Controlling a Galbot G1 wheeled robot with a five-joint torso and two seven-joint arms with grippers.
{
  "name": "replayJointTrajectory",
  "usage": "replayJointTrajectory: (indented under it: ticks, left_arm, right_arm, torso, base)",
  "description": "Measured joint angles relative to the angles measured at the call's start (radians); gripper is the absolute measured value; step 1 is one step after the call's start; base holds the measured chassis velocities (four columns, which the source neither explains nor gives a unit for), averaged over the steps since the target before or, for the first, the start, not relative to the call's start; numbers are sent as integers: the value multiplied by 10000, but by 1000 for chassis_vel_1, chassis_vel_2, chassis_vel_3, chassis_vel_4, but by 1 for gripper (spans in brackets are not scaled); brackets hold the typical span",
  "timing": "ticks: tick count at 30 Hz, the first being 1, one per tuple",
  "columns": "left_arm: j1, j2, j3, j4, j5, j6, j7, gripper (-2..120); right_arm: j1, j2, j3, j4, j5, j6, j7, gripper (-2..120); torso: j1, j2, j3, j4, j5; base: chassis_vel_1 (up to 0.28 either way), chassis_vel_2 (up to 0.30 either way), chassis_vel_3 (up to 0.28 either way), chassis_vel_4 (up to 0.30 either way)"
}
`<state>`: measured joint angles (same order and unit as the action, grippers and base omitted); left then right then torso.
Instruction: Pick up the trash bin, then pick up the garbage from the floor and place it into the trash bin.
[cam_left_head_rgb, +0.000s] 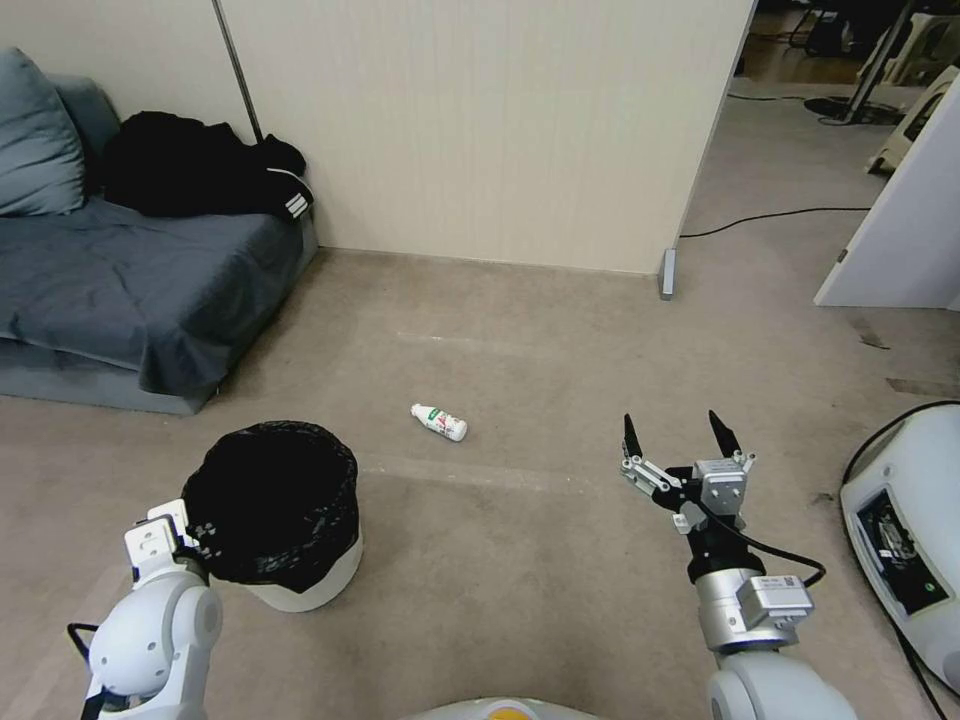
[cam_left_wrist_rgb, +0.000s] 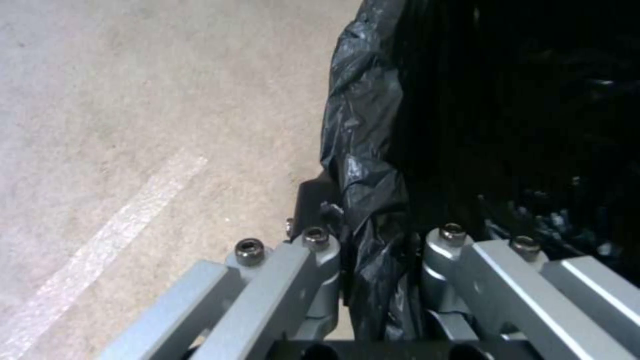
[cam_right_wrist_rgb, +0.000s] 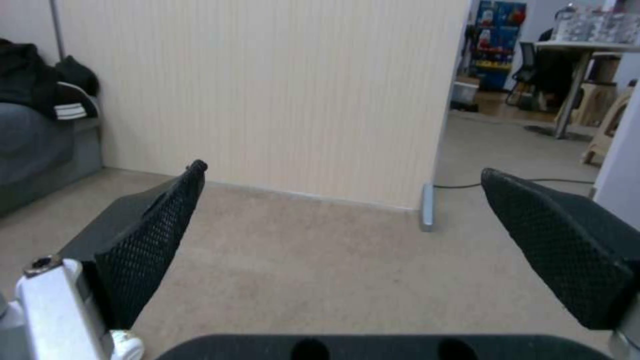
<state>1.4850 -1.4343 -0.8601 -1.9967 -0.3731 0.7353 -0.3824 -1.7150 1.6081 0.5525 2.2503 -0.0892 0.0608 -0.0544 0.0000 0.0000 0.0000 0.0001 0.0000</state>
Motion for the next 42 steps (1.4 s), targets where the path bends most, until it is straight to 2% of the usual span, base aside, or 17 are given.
replayJointTrajectory:
  ticks: [3, 7, 10, 15, 19, 27, 31, 42]
  left_arm:
    - [103, -6, 52, -308, -92, 0, 0, 7]
    - [239, 12, 121, -819, -95, 0, 41, 5]
    - [356, 93, 195, -1519, -260, 4, -30, 3]
    - [471, 186, 272, -2248, -414, 4, -15, 3]
    - [732, 364, 430, -3162, -224, 4, 161, 2]
    - [1292, 168, 753, -3748, 1001, -434, 774, 2]
    - [1526, 51, 867, -3957, 1384, -624, 846, 1]
    - [2221, -274, 891, -4038, 1843, -1372, 1170, 1]
  right_arm:
    - [72, 0, -17, 0, -139, 108, 40, 100]
    - [95, 0, 31, 42, -634, 352, -475, 100]
    - [202, 0, 64, 8, -849, 859, -868, 100]
    - [212, 0, 22, -62, -808, 1111, -955, 100]
    - [135, 0, -35, -100, -354, 1339, -972, 100]
    - [56, -1, -151, -67, -127, 1344, -988, 100]
    - [-28, 0, -161, -54, -142, 1368, -1054, 100]
    - [-157, -1, -211, -17, -128, 1173, -1140, 100]
  torso:
    - [0, 0, 0, -1, 0]
    - [0, 0, 0, 0, 0]
    - [0, -1, 0, 1, 0]
    - [0, 0, 0, 1, 1]
    - [0, 0, 0, -2, 2]
    - [0, 0, 0, -1, 0]
    - [0, 0, 0, -1, 1]
    - [-1, 0, 0, 0, 1]
  base:
    - [0, 0, 0, 0]
    - [0, 0, 0, 0]
    - [0, 0, 0, 0]
    - [0, 0, 0, 0]
    - [0, 0, 0, 0]
    - [0, 0, 0, 0]
    - [0, 0, 0, 0]
    - [0, 0, 0, 0]
